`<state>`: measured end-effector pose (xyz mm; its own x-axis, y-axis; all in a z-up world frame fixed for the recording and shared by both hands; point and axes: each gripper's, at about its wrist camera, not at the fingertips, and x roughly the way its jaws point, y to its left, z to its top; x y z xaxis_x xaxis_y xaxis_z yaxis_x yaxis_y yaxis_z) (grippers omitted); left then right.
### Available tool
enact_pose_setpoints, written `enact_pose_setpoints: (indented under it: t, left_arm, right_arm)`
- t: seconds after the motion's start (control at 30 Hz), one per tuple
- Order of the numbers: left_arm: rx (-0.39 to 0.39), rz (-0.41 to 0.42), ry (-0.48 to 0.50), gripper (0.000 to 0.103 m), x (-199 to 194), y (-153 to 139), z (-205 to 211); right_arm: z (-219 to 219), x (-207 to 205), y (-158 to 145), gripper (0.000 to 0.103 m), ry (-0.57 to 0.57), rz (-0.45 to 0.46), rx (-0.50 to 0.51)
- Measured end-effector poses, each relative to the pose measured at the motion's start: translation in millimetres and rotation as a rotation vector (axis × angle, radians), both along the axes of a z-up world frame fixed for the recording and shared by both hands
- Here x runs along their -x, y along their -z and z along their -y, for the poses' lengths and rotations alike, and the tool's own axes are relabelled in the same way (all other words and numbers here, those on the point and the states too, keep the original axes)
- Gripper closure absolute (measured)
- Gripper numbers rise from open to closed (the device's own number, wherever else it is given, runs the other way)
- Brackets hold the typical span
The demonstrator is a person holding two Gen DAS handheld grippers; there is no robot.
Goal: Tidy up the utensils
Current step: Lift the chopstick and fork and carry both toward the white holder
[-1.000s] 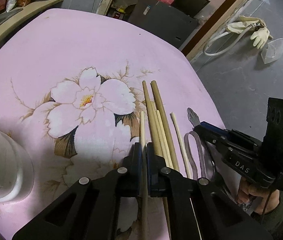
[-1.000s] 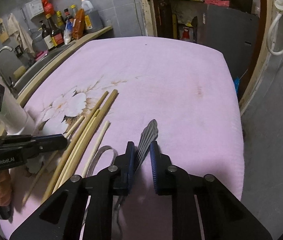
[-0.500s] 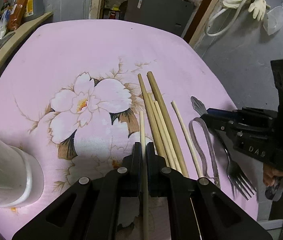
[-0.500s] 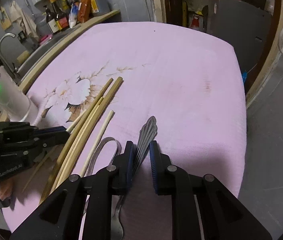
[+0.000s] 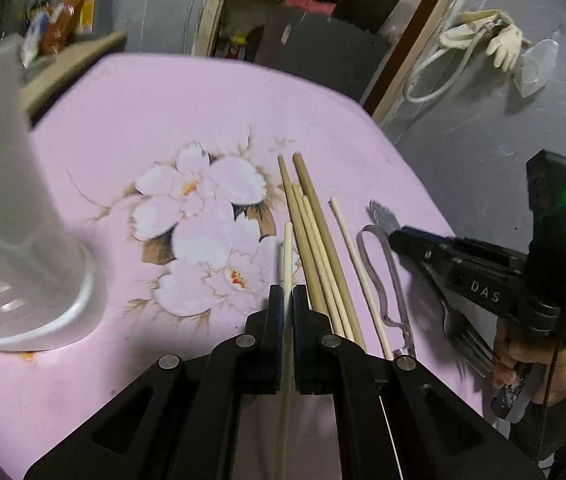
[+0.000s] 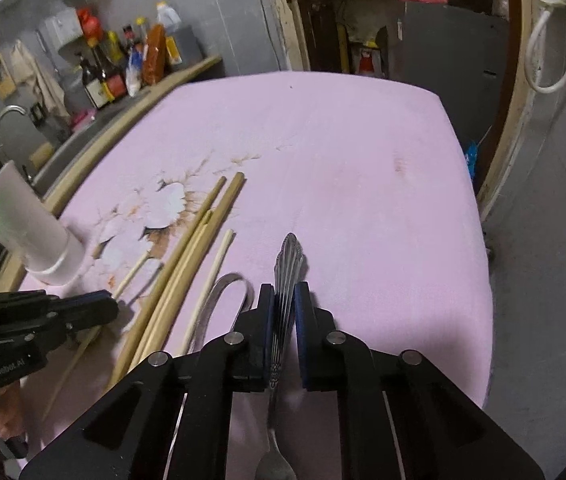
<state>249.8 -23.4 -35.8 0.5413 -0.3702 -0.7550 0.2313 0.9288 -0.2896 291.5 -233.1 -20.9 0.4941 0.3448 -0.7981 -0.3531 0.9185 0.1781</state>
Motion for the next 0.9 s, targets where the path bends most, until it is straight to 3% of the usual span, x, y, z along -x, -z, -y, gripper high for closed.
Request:
enact_pose_setpoints:
  t: [0.23,0.63,0.7,0.83,0.9]
  left_arm:
    - [0.005,0.179,-0.040,0.101,29.9,-20.7,-1.3]
    - [0.074,0.235,-0.106,0.101,52.6,-18.3,-30.4]
    - [0.079,0.232,-0.109,0.101,52.9,-20.0,-32.1]
    - [0.074,0.210,-0.090,0.101,51.6,-19.6,-29.9]
    - [0.059,0.186,-0.075,0.101,49.9,-16.7,-24.9]
  right_arm:
    - [8.7,28.6,-13.0,0.096,0.003,0.112,-0.069]
    - [-7.0,76.1,-27.1,0.103,-0.070,0.331,-0.010]
    - [-10.0,75.6,-25.0,0.103,-0.086,0.316,0.012]
    - [-5.3,59.3,-14.5,0.101,-0.077,0.182,0.000]
    - [-3.4,55.1,-9.0,0.093,-0.077,0.134,0.003]
